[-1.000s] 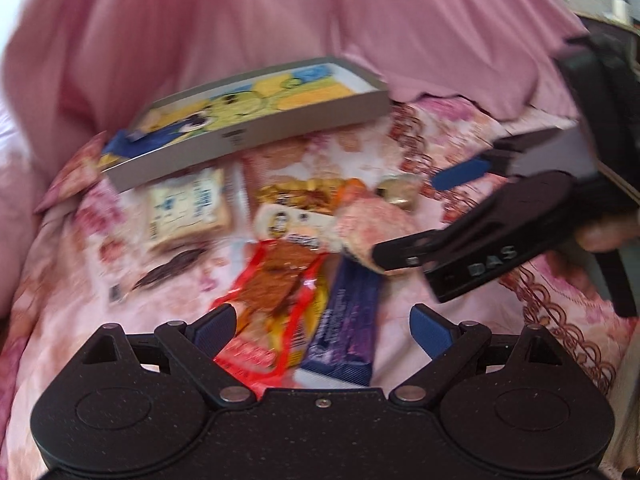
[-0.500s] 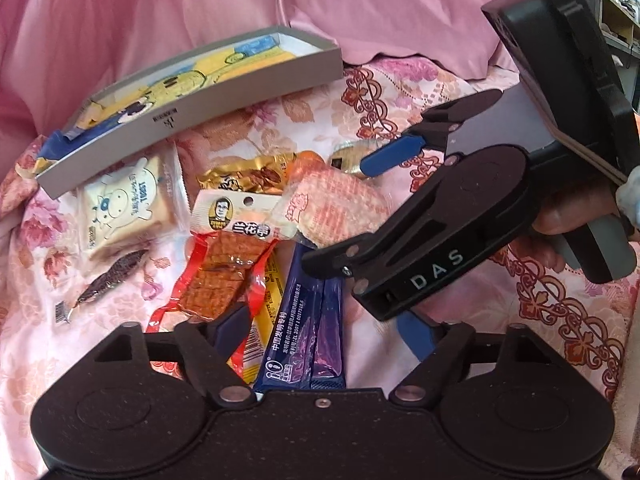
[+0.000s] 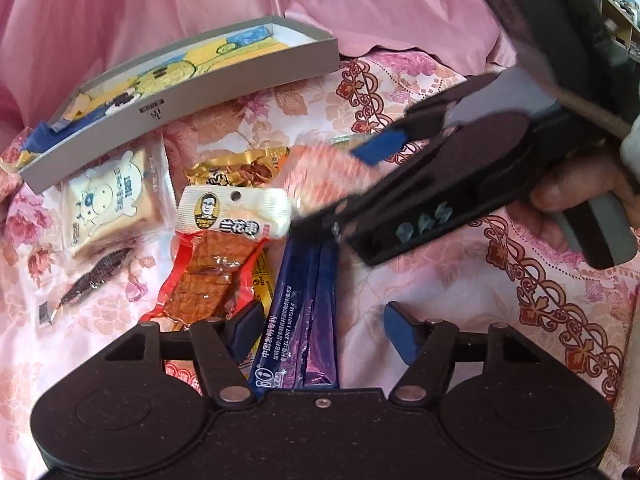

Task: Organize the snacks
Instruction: 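Grasp blue stick pack with left tool while right tool grasps pink cake pack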

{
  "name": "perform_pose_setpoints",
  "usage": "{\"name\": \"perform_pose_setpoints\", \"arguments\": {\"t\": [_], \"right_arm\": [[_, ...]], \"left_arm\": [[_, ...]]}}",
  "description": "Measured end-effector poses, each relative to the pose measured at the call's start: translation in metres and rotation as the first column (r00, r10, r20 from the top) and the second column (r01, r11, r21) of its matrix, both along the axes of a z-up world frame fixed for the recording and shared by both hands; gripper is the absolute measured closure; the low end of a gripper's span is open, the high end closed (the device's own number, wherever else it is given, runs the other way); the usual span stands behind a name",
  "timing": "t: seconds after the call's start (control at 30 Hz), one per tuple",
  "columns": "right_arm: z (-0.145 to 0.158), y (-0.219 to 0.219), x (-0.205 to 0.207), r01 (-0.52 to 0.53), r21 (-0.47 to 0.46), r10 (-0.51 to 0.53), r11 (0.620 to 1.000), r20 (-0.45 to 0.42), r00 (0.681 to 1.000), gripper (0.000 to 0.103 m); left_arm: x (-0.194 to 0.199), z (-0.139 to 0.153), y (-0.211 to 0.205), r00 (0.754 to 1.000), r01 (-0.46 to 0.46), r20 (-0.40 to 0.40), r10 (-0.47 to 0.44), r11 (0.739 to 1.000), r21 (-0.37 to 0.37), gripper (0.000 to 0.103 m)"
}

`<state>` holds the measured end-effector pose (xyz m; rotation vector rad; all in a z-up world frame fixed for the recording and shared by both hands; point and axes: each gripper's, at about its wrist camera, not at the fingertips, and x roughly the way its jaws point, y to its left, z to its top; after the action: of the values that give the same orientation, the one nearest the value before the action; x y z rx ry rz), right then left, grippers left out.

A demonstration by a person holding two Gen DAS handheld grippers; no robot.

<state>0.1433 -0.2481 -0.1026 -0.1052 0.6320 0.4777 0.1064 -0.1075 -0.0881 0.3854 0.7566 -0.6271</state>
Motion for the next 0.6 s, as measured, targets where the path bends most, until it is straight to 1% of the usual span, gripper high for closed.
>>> {"name": "perform_pose_setpoints", "arguments": {"t": [0.1, 0.17, 0.27, 0.3, 0.33, 0.43, 0.5, 0.6], "right_arm": [[0.01, -0.007, -0.002, 0.012, 0.022, -0.012, 1.0, 0.023, 1.0, 0.026], [0.016, -0.012, -0.004, 0.019, 0.049, -0.021, 0.999, 0.034, 0.999, 0.026], [0.021, -0.019, -0.003, 0.036, 0.082, -0.039, 0.996, 0.041, 0.998, 0.026], [0.021, -0.02, -0.003, 0.038, 0.088, -0.042, 0.995, 0.042, 0.998, 0.026], [0.021, -0.021, -0.003, 0.04, 0.09, -0.044, 0.995, 0.044, 0.998, 0.026], [0.02, -0.019, -0.003, 0.036, 0.086, -0.04, 0.996, 0.045, 0.998, 0.026], [0.019, -0.018, -0.004, 0.034, 0.081, -0.038, 0.996, 0.045, 0.998, 0.026], [0.018, -0.017, -0.006, 0.037, 0.081, -0.04, 0.996, 0.047, 0.998, 0.026]], "left_arm": [[0.004, 0.0, 0.0, 1.0, -0.002, -0.004, 0.002, 1.0, -0.012, 0.034], [0.007, -0.001, 0.0, 1.0, -0.005, -0.008, 0.005, 1.0, -0.021, 0.036], [0.015, 0.0, 0.0, 1.0, -0.027, -0.011, 0.027, 0.999, -0.035, 0.046], [0.017, 0.0, 0.0, 0.999, -0.039, -0.007, 0.039, 0.999, -0.029, 0.053], [0.019, -0.001, -0.001, 0.999, -0.051, -0.002, 0.051, 0.998, -0.02, 0.057], [0.023, 0.0, -0.002, 0.998, -0.063, -0.008, 0.063, 0.998, -0.01, 0.058], [0.022, -0.001, -0.008, 0.999, -0.05, 0.01, 0.05, 0.998, 0.026, 0.057], [0.017, -0.005, -0.018, 0.999, -0.009, 0.055, 0.004, 0.996, 0.09, 0.055]]}}
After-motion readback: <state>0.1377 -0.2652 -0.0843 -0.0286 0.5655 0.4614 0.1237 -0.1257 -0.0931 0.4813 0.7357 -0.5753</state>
